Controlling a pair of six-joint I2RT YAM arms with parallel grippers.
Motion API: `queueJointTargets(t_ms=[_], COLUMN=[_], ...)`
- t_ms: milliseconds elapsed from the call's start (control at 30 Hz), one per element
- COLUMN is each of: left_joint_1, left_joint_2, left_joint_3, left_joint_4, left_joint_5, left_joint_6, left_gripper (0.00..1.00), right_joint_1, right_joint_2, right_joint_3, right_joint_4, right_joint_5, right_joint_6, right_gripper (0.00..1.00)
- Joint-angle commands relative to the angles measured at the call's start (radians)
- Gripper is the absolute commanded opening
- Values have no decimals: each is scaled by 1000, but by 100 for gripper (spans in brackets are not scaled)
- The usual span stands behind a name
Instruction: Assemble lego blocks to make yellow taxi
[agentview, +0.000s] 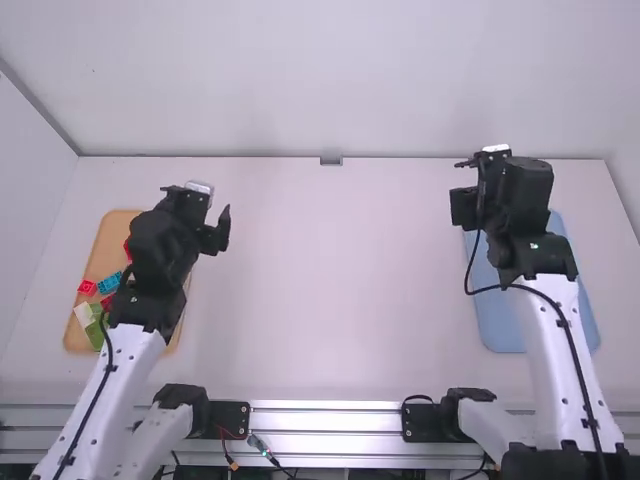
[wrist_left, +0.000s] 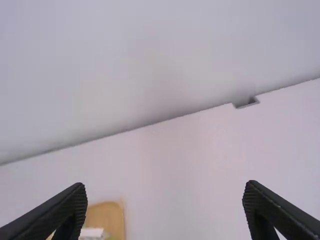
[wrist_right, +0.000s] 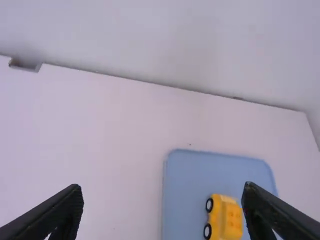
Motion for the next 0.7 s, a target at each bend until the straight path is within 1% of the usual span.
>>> queueJointTargets(t_ms=[0, 133, 167, 200, 300, 533, 667], left_joint_1=[10, 10, 10, 10, 10, 10, 10], left_joint_2=[-61, -144, -150, -180, -235, -414, -487], left_joint_3=[-41, -124, -130, -159, -215, -393, -467], left_joint_4=[-1, -1, -1, -1, -1, -1, -1], left_joint_5=[-12, -12, -12, -12, -12, -12, -12], left_joint_6=[-81, -164, -170, -192, -192, -192, -192], left_gripper=[77, 69, 68, 65, 60, 42, 34], right_joint_1=[3, 3, 3, 3, 3, 3, 3], right_joint_2=[-61, -136, -142, -169, -220, -393, -470], right_joint_3=[-39, -114, -119, -146, -198, -371, -448], right_joint_4=[29, 104, 109, 137, 188, 361, 438], right_joint_5=[-58, -58, -58, -58, -58, -58, -58], right_joint_6=[72, 147, 153, 180, 228, 228, 228], right_gripper=[79, 71, 71, 68, 63, 45, 38])
